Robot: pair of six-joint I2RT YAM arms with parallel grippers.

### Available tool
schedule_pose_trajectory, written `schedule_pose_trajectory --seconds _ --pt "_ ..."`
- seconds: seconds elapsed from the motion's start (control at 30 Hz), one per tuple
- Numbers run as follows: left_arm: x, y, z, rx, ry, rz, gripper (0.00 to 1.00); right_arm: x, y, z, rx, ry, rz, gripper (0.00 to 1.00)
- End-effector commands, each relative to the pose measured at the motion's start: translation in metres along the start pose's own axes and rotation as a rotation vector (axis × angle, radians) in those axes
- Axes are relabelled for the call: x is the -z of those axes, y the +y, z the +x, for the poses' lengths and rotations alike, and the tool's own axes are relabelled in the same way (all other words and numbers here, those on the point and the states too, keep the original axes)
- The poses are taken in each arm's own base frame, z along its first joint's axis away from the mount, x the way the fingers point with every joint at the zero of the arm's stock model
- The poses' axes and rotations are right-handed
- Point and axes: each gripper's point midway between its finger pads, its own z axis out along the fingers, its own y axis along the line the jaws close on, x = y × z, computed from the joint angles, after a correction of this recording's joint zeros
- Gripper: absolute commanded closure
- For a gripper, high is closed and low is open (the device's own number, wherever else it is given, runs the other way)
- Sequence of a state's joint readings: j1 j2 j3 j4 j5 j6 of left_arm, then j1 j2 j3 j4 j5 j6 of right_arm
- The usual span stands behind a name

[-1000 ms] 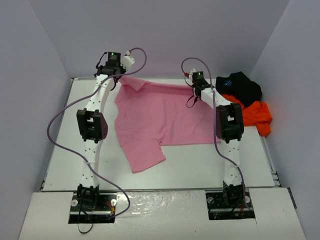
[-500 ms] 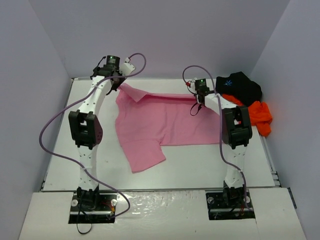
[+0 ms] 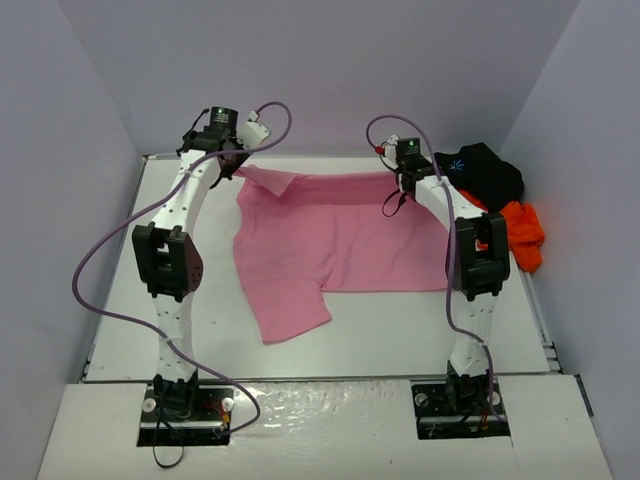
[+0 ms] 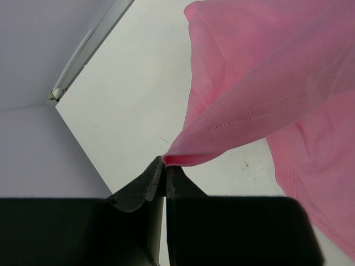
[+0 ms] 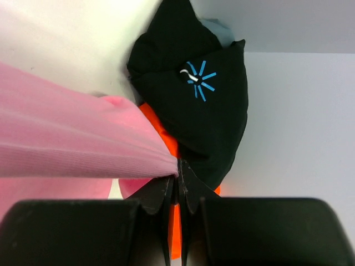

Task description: Fold and stack the t-shirts

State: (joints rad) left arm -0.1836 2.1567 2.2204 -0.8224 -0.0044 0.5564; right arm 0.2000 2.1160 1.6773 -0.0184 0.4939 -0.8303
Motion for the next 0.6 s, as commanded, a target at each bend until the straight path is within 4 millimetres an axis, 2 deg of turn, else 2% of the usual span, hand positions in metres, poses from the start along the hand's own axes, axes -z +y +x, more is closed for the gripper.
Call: schedule_pose_trajectory --seconds 0.0,0.13,0.4,0.47,0.53,0.57 --pt "0.055 0.028 -0.026 0.012 -0.094 -0.099 1.00 0.025 -0.025 0.004 0.022 0.018 0.041 1.00" --pt "0.060 0.027 -0.028 0.002 -0.095 -0.097 1.00 0.024 -0.006 0.017 0.083 0.056 0.005 1.00" --pt "0.069 0.010 -0.027 -0.009 -0.091 -0.049 1.00 0.030 0.007 0.033 0.157 0.100 -0.056 1.00" --pt "0.073 0.004 -0.024 -0.017 -0.081 -0.024 1.00 0.031 0.016 0.039 0.184 0.117 -0.100 1.00" --pt "0.078 -0.002 -0.024 -0.023 -0.087 0.005 1.00 0.035 0.037 0.049 0.226 0.146 -0.188 0.93" --pt "0.082 -0.007 -0.024 -0.027 -0.093 0.031 0.93 0.036 0.044 0.053 0.241 0.156 -0.220 0.90"
